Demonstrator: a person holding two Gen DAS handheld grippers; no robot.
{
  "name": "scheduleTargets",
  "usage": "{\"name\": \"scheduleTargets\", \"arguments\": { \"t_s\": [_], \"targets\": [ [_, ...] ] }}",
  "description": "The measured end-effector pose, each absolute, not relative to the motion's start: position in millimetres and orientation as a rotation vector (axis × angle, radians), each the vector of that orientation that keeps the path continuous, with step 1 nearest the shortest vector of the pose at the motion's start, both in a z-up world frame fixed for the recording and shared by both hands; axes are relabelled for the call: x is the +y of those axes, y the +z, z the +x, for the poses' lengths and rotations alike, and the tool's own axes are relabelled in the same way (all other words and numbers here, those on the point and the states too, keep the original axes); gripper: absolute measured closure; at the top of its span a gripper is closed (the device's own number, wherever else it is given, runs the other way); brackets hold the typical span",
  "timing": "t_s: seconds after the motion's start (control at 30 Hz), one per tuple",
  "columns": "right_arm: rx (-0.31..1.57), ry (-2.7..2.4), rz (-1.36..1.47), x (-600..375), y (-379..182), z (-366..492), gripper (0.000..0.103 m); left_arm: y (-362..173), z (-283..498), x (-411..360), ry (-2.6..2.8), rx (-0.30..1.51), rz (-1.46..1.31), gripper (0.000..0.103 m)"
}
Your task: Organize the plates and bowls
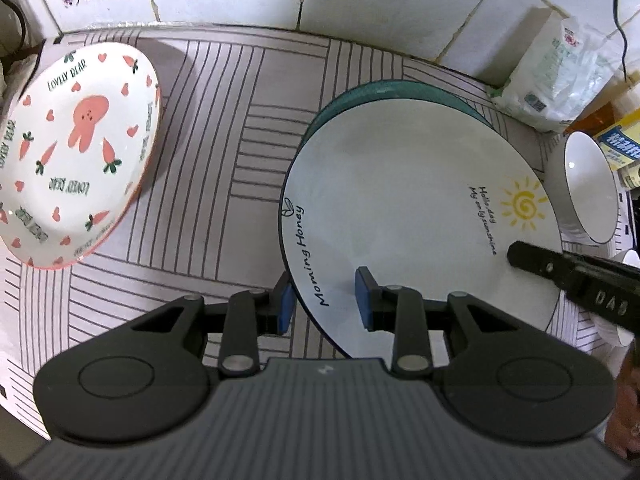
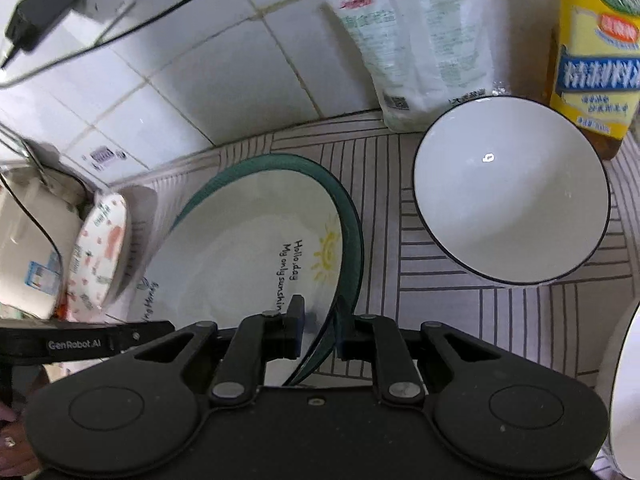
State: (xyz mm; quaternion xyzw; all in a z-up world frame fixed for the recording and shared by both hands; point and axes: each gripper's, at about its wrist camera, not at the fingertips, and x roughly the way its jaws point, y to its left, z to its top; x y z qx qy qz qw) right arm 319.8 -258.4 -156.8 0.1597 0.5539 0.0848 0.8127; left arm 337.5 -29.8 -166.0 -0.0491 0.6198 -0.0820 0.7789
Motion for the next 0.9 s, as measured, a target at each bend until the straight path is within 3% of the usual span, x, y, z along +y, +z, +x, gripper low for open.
{"name": "scheduleTargets", "arguments": {
  "t_s": [0.2, 0.43, 0.9],
  "targets": [
    [1.200, 0.123, 0.168, -230, -148, 323, 0.067, -166, 342, -29, -0.174, 1.344, -0.097, 0.073],
    [1.186, 0.047, 0.043, -216, -157, 318, 0.065, -173, 338, -46, -0.172, 1.343, -0.014, 0.073],
    [1.067, 0.039, 0.196, -227, -157, 291, 0.065, -146, 332, -22, -0.228, 1.261, -0.041, 0.076]
  ]
}}
